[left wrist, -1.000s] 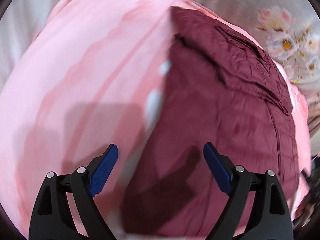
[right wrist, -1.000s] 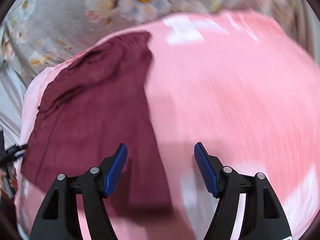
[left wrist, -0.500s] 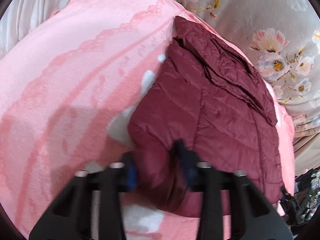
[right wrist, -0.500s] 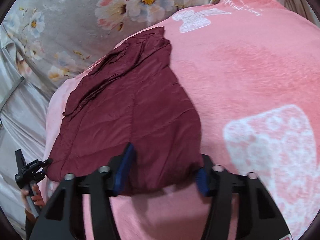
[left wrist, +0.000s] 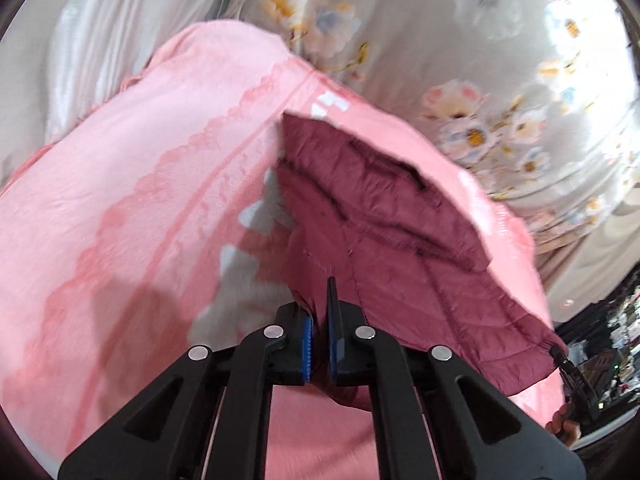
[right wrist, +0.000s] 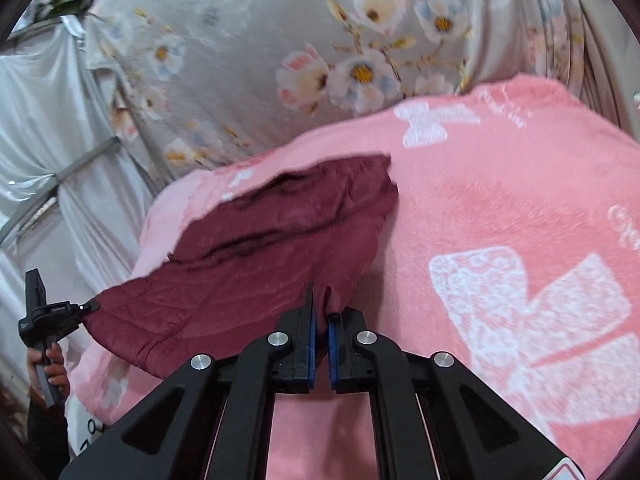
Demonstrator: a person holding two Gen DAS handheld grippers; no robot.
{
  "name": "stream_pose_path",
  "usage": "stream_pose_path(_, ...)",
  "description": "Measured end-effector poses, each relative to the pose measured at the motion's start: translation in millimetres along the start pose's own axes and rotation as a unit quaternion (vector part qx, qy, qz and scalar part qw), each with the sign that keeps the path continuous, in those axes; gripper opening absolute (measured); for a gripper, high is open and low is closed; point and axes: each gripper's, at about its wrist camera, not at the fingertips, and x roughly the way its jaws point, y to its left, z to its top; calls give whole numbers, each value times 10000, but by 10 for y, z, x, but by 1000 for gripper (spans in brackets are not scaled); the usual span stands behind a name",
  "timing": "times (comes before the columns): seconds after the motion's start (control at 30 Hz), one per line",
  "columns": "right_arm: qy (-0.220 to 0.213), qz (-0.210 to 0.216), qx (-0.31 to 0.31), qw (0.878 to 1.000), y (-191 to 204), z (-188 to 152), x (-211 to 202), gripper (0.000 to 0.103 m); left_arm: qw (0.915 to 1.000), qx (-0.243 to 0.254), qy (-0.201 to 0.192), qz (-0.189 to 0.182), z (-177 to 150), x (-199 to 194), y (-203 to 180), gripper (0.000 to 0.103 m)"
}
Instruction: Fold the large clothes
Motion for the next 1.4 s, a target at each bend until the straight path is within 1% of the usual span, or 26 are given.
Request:
stream_pose_path(0.1, -534, 158, -71, 9984, 162, 169, -402, 4, 9988, 11, -458, -173, 56, -492, -111, 4)
stream_pose_path(0.17, -918, 223, -91, 9955, 241, 332, -546, 4, 9963, 56, -804, -309, 198, -707, -221, 4)
stream_pose_path(0.2, -1124, 285, -54, 9932, 268, 457, -583, 4, 9953, 88, -905, -343, 261, -757, -259, 5)
stream_pose_path(0.27, -1383, 407, 77, 9895, 277, 685, -544, 4, 9919, 245, -1197, -359, 516, -800, -421, 5)
stream_pose_path(0.3, -1473, 414, 149, 9881, 285, 826, -453, 4, 9911, 294, -1244, -358, 615, -772, -472, 5)
stream_pose_path(0.33, -1511, 376, 164, 9877, 294, 913, -362, 4, 9902, 381, -1303, -336, 787, -673, -557, 5)
stream_pose_path(0.37, -1529, 278, 195, 9877, 277, 1061, -165, 4, 9899, 419, -1316, -310, 869, -606, -577, 5)
stream_pose_path(0.4, -1505, 189, 262, 9881, 258, 1159, 2, 4, 9902, 488, -1291, -222, 1045, -433, -622, 5)
stream_pose_path(0.43, -1388, 50, 372, 9896, 207, 1298, 289, 4, 9908, 546, -1235, -67, 1224, -213, -667, 5)
stream_pose_path(0.47, -1314, -60, 456, 9903, 176, 1363, 481, 4, 9912, 601, -1172, 135, 1359, -11, -690, 5)
stream_pose_path(0.5, -1234, -204, 537, 9907, 136, 1418, 689, 4, 9915, 629, -1112, 257, 1444, 109, -659, 5)
stream_pose_path(0.53, -1078, -419, 619, 9914, 76, 1487, 989, 4, 9917, 651, -959, 556, 1604, 452, -671, 5)
stream_pose_path(0.57, -951, -533, 687, 9917, 25, 1520, 1208, 4, 9907, 683, -852, 817, 1693, 704, -653, 5)
stream_pose_path(0.6, -792, -648, 796, 9916, -49, 1542, 1474, 4, 9898, 707, -757, 980, 1751, 893, -623, 5)
stream_pose_path(0.63, -671, -723, 862, 9914, -95, 1534, 1641, 4, 9884, 722, -593, 1195, 1824, 1185, -589, 5)
stream_pose_path(0.67, -487, -848, 925, 9909, -164, 1524, 1891, 4, 9875, 715, -481, 1323, 1853, 1359, -541, 5)
stream_pose_path(0.73, -205, -1037, 1028, 9891, -306, 1427, 2278, 4, 9849, 684, -153, 1582, 1890, 1871, -414, 5)
stream_pose_path(0.83, 47, -1233, 1051, 9868, -429, 1311, 2626, 4, 9814, 628, 233, 1799, 1844, 2382, -210, 6)
stream_pose_path(0.9, 145, -1303, 1037, 9859, -475, 1261, 2764, 4, 9803, 571, 420, 1845, 1809, 2603, -94, 7)
stream_pose_path(1.07, 419, -1466, 945, 9838, -570, 1113, 3054, 4, 9807, 516, 611, 1781, 1705, 2941, 80, 10)
stream_pose_path(1.13, 526, -1480, 920, 9833, -618, 1050, 3164, 4, 9815, 531, 616, 1736, 1678, 2986, 88, 11)
stream_pose_path(1.2, 548, -1413, 977, 9836, -663, 1020, 3215, 8, 9827, 591, 558, 1665, 1654, 3020, 83, 12)
stream_pose_path(1.3, 401, -1233, 1104, 9854, -691, 1055, 3129, 10, 9840, 649, 410, 1607, 1669, 2966, 60, 13)
stream_pose_path(1.33, 241, -1157, 1158, 9862, -701, 1084, 3022, 14, 9840, 669, 359, 1614, 1686, 2917, 44, 15)
stream_pose_path(1.37, 102, -1121, 1190, 9865, -694, 1115, 2918, 20, 9840, 722, 243, 1613, 1704, 2815, 18, 19)
stream_pose_path(1.4, -68, -1110, 1204, 9865, -677, 1153, 2792, 23, 9833, 779, 96, 1641, 1733, 2713, -19, 24)
